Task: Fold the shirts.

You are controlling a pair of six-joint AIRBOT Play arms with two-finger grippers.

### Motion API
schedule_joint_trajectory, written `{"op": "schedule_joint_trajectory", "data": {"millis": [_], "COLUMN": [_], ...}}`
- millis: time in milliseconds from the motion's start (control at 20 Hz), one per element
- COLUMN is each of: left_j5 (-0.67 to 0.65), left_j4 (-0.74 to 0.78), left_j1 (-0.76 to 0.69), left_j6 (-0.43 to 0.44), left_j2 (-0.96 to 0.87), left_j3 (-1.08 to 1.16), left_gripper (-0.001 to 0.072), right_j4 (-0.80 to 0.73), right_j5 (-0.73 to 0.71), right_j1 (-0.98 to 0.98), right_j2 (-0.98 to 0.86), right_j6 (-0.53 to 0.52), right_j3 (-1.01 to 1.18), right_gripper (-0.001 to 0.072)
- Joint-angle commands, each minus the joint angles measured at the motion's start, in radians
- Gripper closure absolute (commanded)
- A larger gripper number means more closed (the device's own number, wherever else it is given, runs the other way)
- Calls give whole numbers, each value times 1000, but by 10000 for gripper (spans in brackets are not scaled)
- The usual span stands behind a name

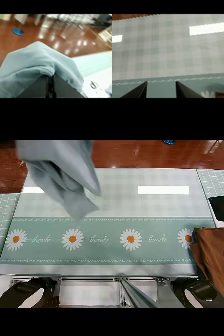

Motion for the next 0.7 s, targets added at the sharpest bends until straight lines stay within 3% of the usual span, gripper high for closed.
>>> {"op": "schedule_joint_trajectory", "data": {"millis": [0,250,400,550,600,650], "left_j5": [146,319,410,405,389,367], "left_j4": [-20,-20,-19,-19,-19,-20], "left_j1": [-200,-376,-367,-320,-316,-317], "left_j6": [-2,-85,-84,-84,-84,-84], "left_j2": [58,70,70,58,44,26], "left_j3": [-222,-610,-810,-972,-1006,-1024], "left_gripper": [690,690,690,689,649,449], "right_j4": [-6,-8,-6,5,28,65], "right_j5": [11,28,34,23,0,-35], "right_j1": [1,1,1,1,1,1], "right_j2": [12,12,12,7,-7,-29], "right_j6": [-6,-5,15,29,29,29], "right_j3": [0,-32,-105,-224,-269,-308], "right_gripper": [303,303,303,302,301,301]}}
